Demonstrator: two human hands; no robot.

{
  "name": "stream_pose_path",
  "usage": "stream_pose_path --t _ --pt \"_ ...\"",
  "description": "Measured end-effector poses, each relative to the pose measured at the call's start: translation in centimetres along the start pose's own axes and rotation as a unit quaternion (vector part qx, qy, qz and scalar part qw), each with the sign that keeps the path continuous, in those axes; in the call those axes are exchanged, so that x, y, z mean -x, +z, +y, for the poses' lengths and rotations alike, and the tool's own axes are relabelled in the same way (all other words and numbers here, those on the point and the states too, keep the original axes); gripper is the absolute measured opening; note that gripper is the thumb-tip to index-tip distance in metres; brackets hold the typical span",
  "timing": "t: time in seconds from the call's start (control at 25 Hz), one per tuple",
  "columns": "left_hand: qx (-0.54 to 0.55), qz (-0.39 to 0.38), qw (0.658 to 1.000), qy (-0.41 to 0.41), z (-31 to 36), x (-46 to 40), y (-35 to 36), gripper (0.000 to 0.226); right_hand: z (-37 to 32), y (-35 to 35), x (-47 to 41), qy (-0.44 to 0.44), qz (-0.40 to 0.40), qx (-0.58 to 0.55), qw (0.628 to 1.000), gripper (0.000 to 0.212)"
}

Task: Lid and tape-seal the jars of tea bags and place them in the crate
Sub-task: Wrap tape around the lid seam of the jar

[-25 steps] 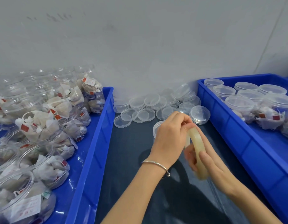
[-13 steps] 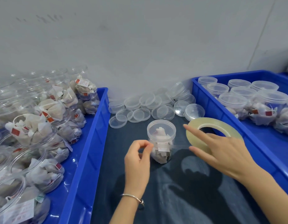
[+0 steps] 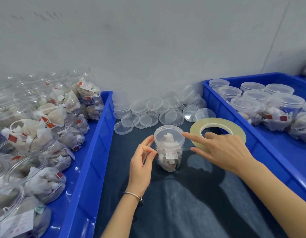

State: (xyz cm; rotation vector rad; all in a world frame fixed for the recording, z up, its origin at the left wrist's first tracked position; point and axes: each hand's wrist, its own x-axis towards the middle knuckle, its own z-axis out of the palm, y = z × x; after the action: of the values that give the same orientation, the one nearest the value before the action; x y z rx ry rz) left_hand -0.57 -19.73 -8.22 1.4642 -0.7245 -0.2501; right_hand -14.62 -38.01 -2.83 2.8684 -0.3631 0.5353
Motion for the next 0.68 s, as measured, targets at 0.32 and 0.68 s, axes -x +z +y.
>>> stream_pose_path --t 0.32,0.68 --pt "0.032 -0.014 0.999 0.000 0.0 -0.6 -0.1 0.017 0.3 -0.3 -0.4 -0.003 0.000 -0.011 1.000 0.050" --pt "0.077 -0.094 0.992 -0.040 0.4 -0.6 -1.7 0.013 1.2 0.3 -0.8 -0.019 -0.048 -0.002 0.999 0.056"
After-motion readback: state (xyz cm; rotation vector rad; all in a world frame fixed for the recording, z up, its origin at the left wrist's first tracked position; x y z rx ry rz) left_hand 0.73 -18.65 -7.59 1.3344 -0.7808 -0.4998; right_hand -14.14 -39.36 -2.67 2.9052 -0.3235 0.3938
